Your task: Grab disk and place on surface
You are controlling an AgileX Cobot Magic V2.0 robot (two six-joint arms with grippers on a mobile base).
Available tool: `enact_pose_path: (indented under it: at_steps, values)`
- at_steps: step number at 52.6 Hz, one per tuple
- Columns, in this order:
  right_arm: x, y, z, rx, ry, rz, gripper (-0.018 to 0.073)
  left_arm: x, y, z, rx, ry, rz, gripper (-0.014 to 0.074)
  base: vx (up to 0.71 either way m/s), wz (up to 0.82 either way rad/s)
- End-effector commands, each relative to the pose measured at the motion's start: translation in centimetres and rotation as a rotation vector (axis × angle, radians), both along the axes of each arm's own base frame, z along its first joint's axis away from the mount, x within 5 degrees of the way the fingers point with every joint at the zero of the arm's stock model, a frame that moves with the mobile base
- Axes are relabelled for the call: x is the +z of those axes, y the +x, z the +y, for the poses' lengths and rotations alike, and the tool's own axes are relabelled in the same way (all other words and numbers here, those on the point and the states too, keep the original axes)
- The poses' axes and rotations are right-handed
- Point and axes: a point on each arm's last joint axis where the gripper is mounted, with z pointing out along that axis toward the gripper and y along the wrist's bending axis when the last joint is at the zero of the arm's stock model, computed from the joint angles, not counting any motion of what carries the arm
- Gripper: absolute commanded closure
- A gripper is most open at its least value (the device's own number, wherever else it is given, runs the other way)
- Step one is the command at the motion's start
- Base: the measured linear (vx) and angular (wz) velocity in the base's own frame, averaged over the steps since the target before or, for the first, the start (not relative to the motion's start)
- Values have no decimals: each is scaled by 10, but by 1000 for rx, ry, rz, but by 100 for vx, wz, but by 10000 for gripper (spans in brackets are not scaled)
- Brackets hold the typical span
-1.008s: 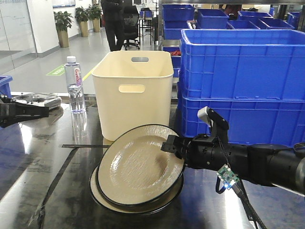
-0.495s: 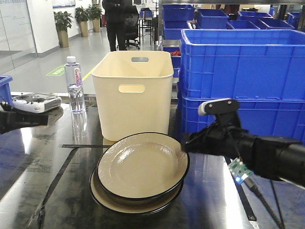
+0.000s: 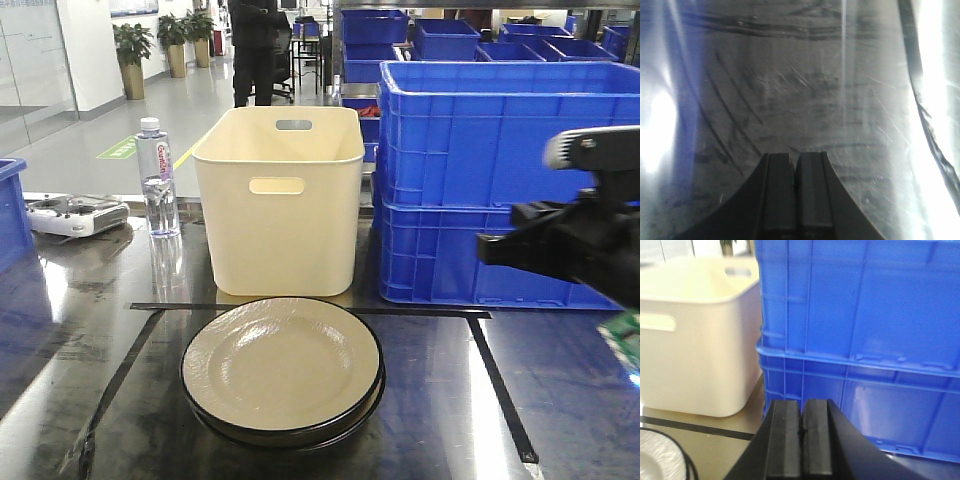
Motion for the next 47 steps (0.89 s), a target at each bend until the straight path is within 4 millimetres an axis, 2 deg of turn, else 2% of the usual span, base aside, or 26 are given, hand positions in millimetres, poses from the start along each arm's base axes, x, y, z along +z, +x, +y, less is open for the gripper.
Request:
enact_pose_path:
  at_steps: [1,10,15,27,32,40,47]
  values:
    - [23,-34,-9,9,-8,-94,572,29,-15,-11,21,9,-247,599,0,0]
    - [9,-75,-20,10,-22,-103,568,35,-59,-34,-22,24,-496,599,0,0]
    - [1,-92,-25,10,-22,-106,568,32,-90,-46,-44,20,-596,599,0,0]
    - [-14,-114,-31,3,-25,-104,567,25,-169,-72,-119,-38,-780,599,0,0]
    - [-18,-118,-33,3,-19,-103,567,20,-194,-76,-111,-72,-839,599,0,0]
    - [-17,-119,-33,2,-13,-105,567,9,-217,-80,-118,-67,-882,599,0,0]
    - [-17,-119,-33,2,-13,-105,567,5,-226,-83,-146,-74,-890,599,0,0]
